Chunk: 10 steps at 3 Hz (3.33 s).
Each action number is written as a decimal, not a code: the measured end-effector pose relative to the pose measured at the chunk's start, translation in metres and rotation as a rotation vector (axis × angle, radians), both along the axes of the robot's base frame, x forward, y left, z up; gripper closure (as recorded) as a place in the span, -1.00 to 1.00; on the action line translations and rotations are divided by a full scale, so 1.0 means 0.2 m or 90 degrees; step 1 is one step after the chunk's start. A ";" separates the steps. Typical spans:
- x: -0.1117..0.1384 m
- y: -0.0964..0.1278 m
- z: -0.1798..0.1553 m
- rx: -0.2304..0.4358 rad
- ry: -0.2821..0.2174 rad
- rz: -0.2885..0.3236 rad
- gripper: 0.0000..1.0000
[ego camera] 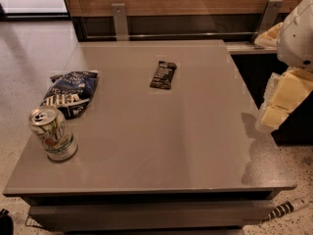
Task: Knock 7up can over
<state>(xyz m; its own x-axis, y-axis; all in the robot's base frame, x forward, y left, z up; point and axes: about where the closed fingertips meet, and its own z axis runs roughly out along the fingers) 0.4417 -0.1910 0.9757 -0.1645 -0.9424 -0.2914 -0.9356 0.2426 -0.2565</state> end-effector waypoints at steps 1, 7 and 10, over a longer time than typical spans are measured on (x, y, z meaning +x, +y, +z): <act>0.00 0.19 -0.08 0.087 -0.004 0.043 -1.00; 0.04 0.85 -0.08 0.391 -0.051 0.158 -1.00; 0.13 1.24 -0.36 0.457 0.007 0.224 -1.00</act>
Offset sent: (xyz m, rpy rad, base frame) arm -0.0109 0.1348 -0.0154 0.5643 -0.0520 0.2279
